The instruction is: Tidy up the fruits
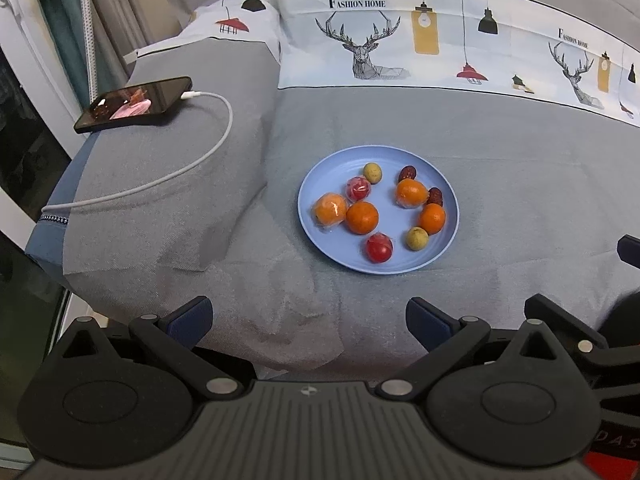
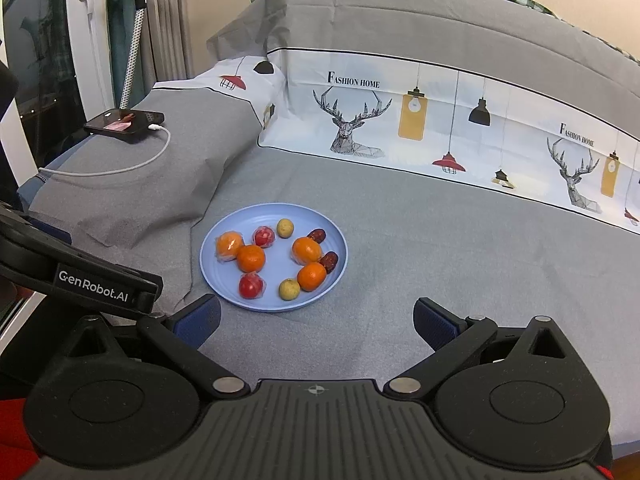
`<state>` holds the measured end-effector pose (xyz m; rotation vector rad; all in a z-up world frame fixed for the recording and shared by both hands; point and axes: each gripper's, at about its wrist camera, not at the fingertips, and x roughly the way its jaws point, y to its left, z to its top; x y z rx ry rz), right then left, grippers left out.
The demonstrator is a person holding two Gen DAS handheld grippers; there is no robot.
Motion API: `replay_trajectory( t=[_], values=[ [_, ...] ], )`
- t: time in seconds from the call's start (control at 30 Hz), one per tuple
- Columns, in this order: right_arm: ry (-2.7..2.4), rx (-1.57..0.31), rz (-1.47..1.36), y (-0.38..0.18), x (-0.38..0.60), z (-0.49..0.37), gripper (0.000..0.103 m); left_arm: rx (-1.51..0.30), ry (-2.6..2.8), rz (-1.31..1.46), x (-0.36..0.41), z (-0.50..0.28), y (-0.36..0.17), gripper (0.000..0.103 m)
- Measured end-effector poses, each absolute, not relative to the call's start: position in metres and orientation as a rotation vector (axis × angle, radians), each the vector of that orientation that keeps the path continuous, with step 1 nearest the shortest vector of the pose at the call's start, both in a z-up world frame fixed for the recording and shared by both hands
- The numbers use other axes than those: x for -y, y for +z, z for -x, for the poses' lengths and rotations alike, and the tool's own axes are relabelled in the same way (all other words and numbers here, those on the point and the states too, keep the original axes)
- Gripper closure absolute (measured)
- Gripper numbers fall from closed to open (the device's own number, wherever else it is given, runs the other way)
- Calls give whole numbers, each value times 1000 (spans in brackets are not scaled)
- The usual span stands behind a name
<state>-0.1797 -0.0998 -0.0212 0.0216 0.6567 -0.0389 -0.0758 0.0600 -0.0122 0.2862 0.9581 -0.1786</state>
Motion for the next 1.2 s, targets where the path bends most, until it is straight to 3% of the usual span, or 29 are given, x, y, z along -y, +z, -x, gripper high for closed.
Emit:
replay_trajectory(
  t=[1.2],
  values=[
    [-35, -655, -16, -22, 98, 180, 1, -938, -183, -294, -60, 79, -11, 0]
  ],
)
